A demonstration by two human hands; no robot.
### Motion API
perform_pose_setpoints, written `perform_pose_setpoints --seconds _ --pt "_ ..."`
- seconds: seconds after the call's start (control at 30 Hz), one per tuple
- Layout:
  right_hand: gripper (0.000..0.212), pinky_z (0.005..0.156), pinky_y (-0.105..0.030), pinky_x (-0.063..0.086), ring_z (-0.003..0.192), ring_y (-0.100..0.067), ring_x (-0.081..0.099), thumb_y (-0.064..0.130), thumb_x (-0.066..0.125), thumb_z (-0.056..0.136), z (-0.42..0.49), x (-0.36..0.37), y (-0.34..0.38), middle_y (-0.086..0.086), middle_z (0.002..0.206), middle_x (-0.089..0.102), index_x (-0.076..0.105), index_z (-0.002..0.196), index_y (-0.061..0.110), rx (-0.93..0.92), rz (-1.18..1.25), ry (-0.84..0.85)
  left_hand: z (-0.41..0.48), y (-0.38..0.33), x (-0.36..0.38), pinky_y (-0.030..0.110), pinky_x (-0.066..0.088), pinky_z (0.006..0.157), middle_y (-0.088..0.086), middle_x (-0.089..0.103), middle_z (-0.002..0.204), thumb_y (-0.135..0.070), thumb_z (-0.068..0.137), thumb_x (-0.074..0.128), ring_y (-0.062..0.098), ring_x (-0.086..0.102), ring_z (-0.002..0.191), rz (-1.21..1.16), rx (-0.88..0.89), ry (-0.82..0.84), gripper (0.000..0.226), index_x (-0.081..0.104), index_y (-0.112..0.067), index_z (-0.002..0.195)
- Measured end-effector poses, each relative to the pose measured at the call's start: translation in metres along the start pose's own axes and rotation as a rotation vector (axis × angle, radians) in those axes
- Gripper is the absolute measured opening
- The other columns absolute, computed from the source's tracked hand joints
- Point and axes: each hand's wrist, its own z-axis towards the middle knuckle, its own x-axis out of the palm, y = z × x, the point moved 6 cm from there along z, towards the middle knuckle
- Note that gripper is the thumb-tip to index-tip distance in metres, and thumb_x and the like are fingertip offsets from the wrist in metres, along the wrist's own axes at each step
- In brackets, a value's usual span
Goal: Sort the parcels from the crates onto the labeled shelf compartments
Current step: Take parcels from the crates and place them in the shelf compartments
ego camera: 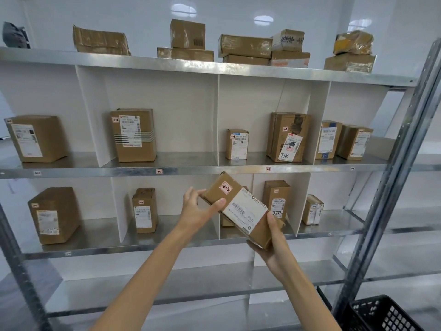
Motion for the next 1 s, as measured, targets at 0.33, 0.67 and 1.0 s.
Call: perform_pose_setpoints --seconds 0.33,0.67,1.0 --pt "0.111 0.09 -0.032 0.053 0.113 -0.02 0.059 0.067 0.083 0.038 0.02 0.016 0.012 -0.007 0.118 0.064 0.045 0.133 0.023 -0.158 -0.23 -0.004 -0.012 0.011 -0.035 0.022 0.044 0.086 -0.003 0.059 0.123 -0.034 0.069 0.081 0.008 0.052 0.11 0.137 0.093 -0.066 0.063 0.054 -0.019 0.123" --pt "0.067 0.095 -0.04 0.05 0.11 -0.024 0.059 0.044 0.063 0.074 0.031 0.046 -0.025 -0.009 0.115 0.063 0.044 0.133 0.019 -0.17 -0.322 0.001 -0.026 0.054 -0.085 0.018 0.046 0.085 -0.009 0.058 0.109 -0.039 0.083 0.067 0.005 0.057 0.101 0.199 -0.039 0.05 0.043 0.061 -0.02 0.121" --pt "0.057 0.092 -0.029 0.047 0.113 -0.018 0.055 0.037 0.059 0.087 0.049 0.091 -0.059 -0.001 0.12 0.06 0.042 0.139 0.021 -0.185 -0.437 0.085 -0.01 0.085 -0.143 0.034 0.048 0.099 -0.003 0.065 0.12 -0.039 0.093 0.053 0.015 0.059 0.114 -0.073 -0.155 0.15 0.035 0.058 -0.026 0.124"
